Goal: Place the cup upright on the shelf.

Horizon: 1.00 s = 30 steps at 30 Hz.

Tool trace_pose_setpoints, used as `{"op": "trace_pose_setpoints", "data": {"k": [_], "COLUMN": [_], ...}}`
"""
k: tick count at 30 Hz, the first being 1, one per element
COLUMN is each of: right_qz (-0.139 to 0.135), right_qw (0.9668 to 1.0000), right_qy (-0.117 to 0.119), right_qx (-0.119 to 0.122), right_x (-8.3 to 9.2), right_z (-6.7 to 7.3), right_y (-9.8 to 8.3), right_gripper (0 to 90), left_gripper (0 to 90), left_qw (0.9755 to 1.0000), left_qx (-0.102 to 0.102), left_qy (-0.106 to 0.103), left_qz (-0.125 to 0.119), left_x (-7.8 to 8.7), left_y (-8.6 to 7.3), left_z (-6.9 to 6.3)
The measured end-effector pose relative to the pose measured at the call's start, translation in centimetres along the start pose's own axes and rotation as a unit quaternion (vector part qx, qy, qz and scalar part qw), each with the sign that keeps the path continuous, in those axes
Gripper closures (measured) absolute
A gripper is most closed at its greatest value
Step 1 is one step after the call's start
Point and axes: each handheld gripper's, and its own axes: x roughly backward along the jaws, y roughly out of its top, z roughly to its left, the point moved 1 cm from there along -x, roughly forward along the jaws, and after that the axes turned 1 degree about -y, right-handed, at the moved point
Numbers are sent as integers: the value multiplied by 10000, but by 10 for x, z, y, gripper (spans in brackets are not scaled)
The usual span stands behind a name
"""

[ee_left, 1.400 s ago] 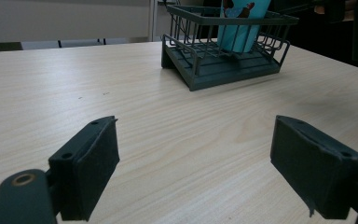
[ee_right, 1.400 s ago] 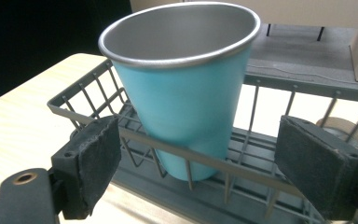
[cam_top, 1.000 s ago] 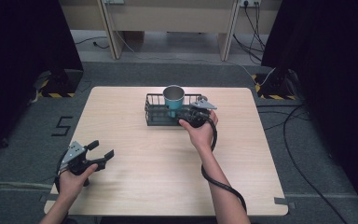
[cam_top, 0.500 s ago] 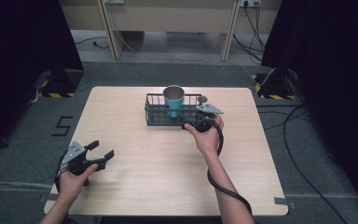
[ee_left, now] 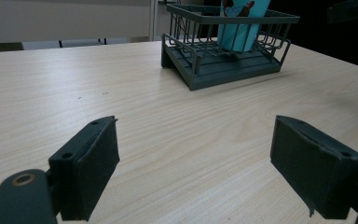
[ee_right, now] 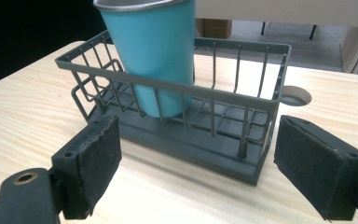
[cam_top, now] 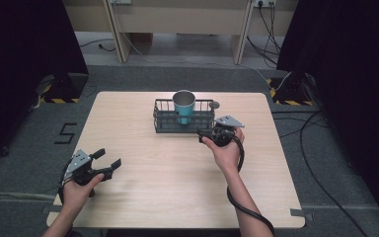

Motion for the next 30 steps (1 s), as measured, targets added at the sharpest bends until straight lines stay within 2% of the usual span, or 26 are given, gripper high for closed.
{"op": "trace_pose_setpoints", "data": {"k": [11,30], "right_qz": [46,25], "right_qw": [10000,9999], "right_qy": [-15,-129], "right_qx": [-13,4], "right_x": [13,38], "right_z": [-4,-16], "right_y": [-11,-20], "right_gripper": [156,157], "left_gripper": [145,146], "left_qw": [10000,10000], "left_qx": [3,-3], "left_qy": [2,9], "left_qz": [-2,2], "left_x": [0,0], "left_y": [0,0], "left_z": [0,0]}}
